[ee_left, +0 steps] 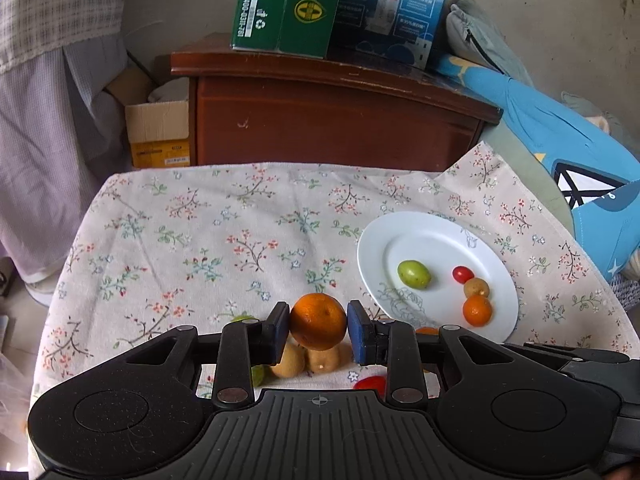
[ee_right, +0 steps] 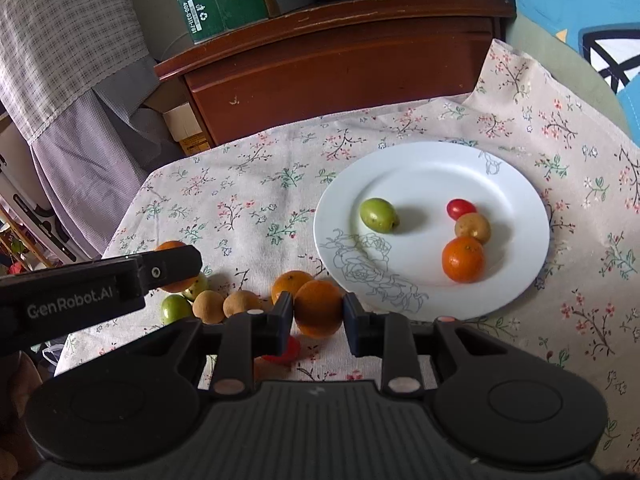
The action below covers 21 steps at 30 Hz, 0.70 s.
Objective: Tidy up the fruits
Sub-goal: 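Grasp a mandarin orange with the left gripper while the right gripper holds another mandarin, then carry both mandarins over the white plate and open both grippers to drop them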
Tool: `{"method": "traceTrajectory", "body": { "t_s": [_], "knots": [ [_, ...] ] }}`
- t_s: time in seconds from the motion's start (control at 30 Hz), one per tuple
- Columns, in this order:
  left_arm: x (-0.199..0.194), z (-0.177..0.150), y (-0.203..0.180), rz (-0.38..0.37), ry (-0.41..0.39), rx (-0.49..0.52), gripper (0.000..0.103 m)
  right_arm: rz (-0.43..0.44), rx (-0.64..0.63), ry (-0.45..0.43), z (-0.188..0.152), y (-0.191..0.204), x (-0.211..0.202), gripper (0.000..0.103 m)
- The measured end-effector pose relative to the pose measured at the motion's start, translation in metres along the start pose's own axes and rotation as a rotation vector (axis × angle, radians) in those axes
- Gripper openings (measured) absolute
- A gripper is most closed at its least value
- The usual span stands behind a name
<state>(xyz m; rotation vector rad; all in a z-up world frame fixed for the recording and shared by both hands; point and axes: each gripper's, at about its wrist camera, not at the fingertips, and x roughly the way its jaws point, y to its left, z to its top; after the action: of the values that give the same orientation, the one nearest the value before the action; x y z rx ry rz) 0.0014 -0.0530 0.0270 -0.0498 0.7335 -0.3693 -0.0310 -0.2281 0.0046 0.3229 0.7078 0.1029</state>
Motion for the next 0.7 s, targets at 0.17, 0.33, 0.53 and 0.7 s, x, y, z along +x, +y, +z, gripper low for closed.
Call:
{"method": "traceTrajectory", "body": {
  "t_s": [0.17, 0.33, 0.53, 0.7],
  "knots": [
    [0.001, 0.011, -0.003, -0.017, -0.012, -0.003, 0.029, -0.023, -0.01, -0.021, 0.007, -0.001, -0.004, 0.027],
    [0.006, 0.026, -0.009, -0.036, -0.021, 0.011, 0.029, -0.015, 0.004, -0.048, 0.019, -0.008, -0.012, 0.027],
    [0.013, 0.038, -0.018, -0.083, -0.018, 0.036, 0.029, 0.006, 0.088, -0.128, 0.047, -0.033, -0.031, 0.027],
    [0.025, 0.049, -0.028, -0.131, -0.01, 0.073, 0.029, 0.017, 0.211, -0.164, 0.064, -0.066, -0.037, 0.027]
  ]
}}
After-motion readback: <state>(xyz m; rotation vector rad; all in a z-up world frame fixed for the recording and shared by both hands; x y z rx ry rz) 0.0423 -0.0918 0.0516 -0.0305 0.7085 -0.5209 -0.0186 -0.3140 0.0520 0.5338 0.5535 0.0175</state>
